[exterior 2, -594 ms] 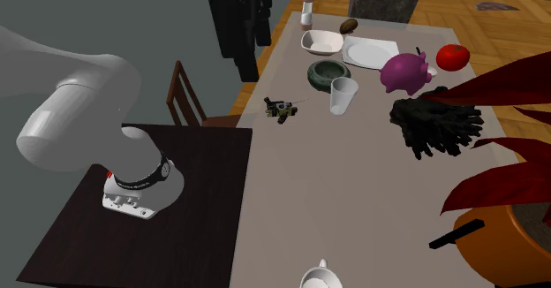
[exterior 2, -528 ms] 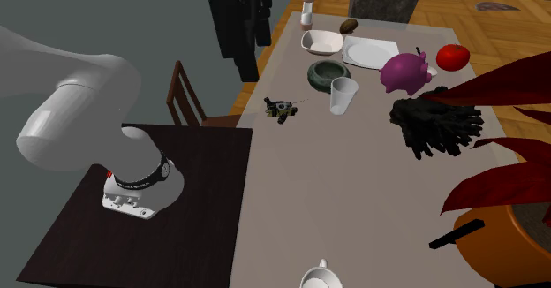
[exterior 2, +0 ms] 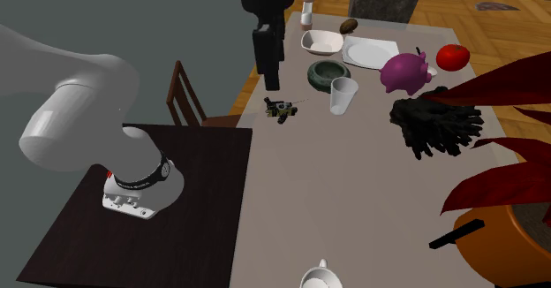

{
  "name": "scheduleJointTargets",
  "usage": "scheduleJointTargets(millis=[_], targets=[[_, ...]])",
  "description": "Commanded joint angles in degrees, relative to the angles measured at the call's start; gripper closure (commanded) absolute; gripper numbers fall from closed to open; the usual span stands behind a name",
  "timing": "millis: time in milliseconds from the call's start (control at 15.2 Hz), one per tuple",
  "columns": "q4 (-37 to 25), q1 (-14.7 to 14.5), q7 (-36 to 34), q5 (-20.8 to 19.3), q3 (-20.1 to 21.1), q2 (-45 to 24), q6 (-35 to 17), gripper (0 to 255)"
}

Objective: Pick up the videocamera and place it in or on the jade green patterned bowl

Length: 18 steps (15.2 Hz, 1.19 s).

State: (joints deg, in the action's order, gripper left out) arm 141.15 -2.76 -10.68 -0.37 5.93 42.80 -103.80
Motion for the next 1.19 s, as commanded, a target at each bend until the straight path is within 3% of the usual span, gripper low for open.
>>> scheduleJointTargets(millis=[0,660,1122], targets=[[1.31,-0.82,-1.39,0.74,1.71,-1.39,-2.43,0],[4.59,-4.23,-9.42,3.02,11.21,-14.31,-16.71,0],[2.87,-4.9,-16.8,0.63,18.2,-27.34,-26.24,0]])
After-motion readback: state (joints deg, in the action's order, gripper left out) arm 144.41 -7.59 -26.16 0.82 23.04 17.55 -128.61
